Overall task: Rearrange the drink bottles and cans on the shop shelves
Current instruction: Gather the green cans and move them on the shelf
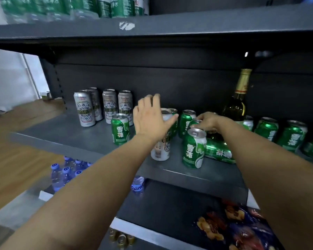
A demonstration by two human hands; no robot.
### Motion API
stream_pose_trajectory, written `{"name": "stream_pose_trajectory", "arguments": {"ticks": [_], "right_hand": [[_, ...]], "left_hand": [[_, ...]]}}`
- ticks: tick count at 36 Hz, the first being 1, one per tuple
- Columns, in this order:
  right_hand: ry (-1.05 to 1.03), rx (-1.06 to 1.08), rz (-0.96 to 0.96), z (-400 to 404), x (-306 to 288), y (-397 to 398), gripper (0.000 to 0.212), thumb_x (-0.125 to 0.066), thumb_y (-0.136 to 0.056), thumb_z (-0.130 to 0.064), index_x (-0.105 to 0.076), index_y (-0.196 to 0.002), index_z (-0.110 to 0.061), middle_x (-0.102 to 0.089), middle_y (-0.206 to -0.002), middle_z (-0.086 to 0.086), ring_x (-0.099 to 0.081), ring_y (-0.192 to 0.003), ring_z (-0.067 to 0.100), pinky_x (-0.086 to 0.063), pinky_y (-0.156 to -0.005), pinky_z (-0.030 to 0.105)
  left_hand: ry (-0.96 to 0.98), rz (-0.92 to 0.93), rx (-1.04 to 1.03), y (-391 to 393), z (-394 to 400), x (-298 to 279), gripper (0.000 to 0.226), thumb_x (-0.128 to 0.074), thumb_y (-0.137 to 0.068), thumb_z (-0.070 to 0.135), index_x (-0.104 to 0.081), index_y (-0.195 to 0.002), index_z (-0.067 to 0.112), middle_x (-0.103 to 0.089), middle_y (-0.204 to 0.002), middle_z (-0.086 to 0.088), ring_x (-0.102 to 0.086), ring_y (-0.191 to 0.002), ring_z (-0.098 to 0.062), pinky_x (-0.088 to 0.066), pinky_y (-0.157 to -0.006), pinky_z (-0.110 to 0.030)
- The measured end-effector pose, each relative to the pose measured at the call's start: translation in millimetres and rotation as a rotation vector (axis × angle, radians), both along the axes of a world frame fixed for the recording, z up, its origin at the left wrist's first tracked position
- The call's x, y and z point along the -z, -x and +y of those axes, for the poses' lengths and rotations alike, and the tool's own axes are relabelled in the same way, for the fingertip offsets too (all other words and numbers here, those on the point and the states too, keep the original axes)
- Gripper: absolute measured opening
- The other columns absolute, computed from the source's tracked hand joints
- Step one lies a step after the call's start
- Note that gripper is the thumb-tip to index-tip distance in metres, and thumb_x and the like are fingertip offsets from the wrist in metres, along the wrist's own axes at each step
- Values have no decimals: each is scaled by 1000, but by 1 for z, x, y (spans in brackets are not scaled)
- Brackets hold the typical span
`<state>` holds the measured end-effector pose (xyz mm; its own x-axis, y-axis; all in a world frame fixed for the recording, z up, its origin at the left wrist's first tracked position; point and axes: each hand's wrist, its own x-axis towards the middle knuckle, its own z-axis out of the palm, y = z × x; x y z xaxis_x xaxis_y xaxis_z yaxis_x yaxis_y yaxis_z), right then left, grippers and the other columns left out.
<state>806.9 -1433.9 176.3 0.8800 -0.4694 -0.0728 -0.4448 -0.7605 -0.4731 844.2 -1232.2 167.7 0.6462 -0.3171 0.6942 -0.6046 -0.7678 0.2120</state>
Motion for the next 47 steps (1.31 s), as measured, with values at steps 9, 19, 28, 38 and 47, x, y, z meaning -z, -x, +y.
{"name": "stream_pose_trajectory", "arguments": {"ticks": [9,19,28,38,47], "right_hand": [[-101,70,-42,13,1,3,66,-56,-92,-47,-46,-139,-1,-41,-147,13,-43,-131,29,-38,-102,34],[115,241,-667,63,-26,16,46,-28,-102,-43,-64,-101,-13,-67,-100,9,-60,-96,30,-42,-72,34],[-380,-22,-577,128,-19,-12,62,-27,-95,-63,-67,-92,-16,-68,-97,10,-63,-96,30,-51,-83,40],[-574,-362,-349,176,-30,-54,19,-62,-91,-26,-63,-111,-26,-67,-110,-7,-61,-99,9,-44,-91,24],[-815,-387,-453,246,-56,-144,42,-65,-80,8,-54,-114,-14,-68,-96,6,-66,-77,17,-53,-65,27]], "left_hand": [[-45,269,59,-8,-2,7,75,-64,-77,62,-40,-131,16,-55,-125,-8,-50,-118,-27,-42,-89,-37],[499,379,111,9,12,-43,66,-71,-68,57,-47,-121,25,-59,-116,2,-58,-104,-23,-47,-82,-34],[872,481,67,-13,68,-79,65,-71,-66,58,-53,-117,22,-63,-111,0,-61,-98,-23,-47,-86,-32],[1040,632,398,-81,134,-85,51,-75,-74,21,-38,-109,15,-56,-98,-3,-59,-83,-18,-53,-78,-39],[932,788,564,-177,173,-91,31,-72,-75,22,-46,-90,14,-63,-100,-15,-62,-73,-24,-52,-62,-32]]}}
